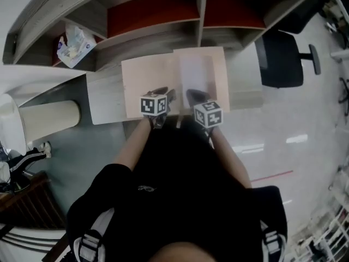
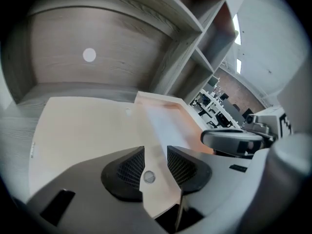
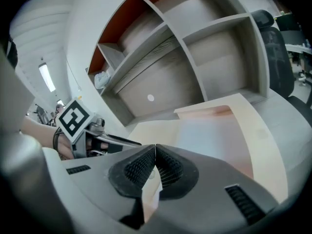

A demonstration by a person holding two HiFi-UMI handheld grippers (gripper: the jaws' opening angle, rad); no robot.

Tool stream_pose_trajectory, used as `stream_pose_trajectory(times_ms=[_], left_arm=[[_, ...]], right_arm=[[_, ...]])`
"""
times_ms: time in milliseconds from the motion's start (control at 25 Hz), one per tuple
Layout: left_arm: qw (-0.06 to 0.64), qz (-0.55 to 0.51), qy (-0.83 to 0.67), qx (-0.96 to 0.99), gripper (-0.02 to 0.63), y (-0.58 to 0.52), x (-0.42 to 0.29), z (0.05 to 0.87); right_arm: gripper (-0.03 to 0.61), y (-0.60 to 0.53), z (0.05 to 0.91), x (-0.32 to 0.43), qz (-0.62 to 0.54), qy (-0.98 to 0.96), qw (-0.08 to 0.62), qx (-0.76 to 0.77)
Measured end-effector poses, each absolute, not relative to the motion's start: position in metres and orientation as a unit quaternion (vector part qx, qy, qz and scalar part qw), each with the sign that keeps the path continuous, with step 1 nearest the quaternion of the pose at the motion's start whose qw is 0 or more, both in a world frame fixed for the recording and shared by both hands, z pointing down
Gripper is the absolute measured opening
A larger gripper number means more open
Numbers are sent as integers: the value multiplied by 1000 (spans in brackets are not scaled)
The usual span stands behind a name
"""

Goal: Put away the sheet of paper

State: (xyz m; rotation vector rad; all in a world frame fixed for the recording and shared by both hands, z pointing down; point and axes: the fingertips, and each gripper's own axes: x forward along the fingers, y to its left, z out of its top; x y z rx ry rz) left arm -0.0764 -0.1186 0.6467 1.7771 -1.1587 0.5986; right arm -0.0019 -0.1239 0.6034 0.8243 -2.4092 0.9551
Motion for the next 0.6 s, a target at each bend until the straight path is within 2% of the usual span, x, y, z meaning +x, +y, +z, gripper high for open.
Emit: stream_pose_trajectory(times_ms=[200, 360, 600], left_arm=[[426, 249, -488, 720, 175, -88, -99, 634], [440, 225, -497, 713, 120, -71, -110, 629], [415, 205, -508, 727, 71, -61, -126, 617]], right_arm=[[18, -129, 602, -30, 331, -881, 212, 262], [18, -123, 601, -48, 322, -891, 217, 237], [18, -114, 594, -65, 284, -904, 225, 228]])
